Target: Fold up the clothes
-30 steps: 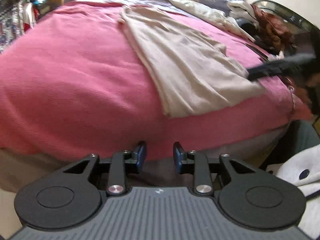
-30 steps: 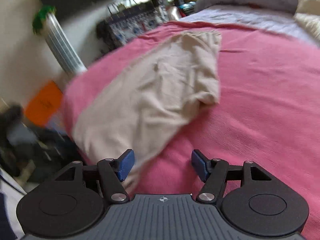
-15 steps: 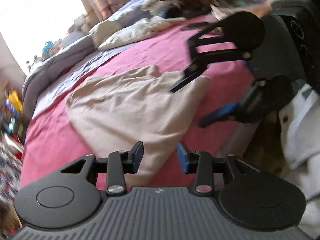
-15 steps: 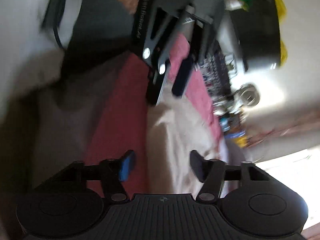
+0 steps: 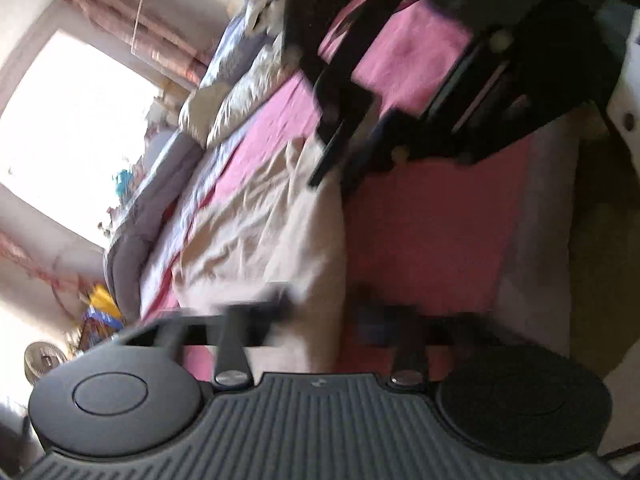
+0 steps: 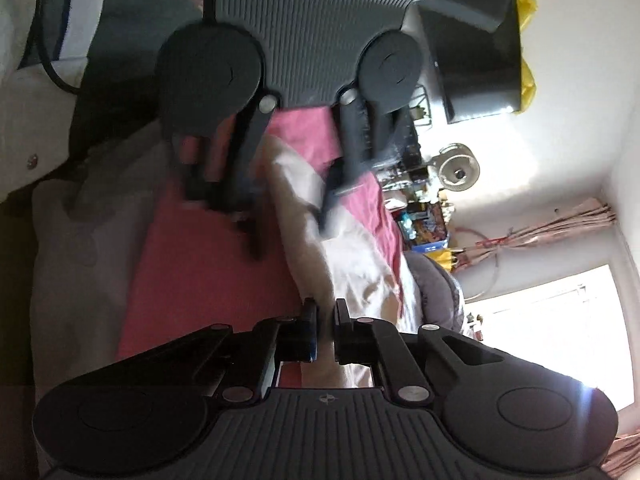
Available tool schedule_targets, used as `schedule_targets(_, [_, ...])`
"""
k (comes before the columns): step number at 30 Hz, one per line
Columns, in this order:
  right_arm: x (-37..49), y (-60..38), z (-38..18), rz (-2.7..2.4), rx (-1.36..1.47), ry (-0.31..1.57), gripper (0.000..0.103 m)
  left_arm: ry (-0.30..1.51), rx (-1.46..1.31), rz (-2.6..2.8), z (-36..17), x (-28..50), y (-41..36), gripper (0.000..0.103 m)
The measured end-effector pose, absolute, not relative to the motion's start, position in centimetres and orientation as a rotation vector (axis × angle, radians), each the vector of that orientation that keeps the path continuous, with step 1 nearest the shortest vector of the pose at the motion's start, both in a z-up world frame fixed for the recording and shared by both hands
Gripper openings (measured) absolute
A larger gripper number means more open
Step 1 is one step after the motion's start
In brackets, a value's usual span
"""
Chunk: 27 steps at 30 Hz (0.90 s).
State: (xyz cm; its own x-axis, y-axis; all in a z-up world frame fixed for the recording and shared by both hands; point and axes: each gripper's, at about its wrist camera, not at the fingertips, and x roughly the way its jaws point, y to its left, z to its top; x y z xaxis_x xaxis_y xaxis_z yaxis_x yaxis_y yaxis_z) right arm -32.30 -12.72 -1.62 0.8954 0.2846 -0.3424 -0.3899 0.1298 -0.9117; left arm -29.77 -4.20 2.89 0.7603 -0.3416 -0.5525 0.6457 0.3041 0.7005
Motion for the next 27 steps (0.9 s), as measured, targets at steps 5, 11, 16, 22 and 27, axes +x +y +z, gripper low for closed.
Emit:
schedule_targets(5, [-32.0,-12.6,-2.7,0.490,-1.403,0.046,0.012,0.372,0.956,-0.662,4.6,-29.2,-3.4,0.008])
schedule_targets(11, [-30.0,-9.4,-4.1,0.480,-1.433,-0.057,0.027,0.377,0.943,-0.669,5.2,-29.4,-3.0,0.007])
schedule_targets(16, [-28.2,-9.1,-5.1,0.440,-1.458,-0.016,0.011,0.425,0.961,-0.678,4.6,-28.7,-2.8,0.006])
schedule_targets(22, [-29.5,-13.9,-6.6,0.416,-1.517,0.089,0.011,0.481,0.937,-0.686,3.4,-28.0,-1.8,0.006])
schedule_targets(27, [-29.2,-14.3,-6.2,0.396,-1.464,0.135,0.011,0.503,0.954,-0.667,3.5,-28.1,-0.7,0.007])
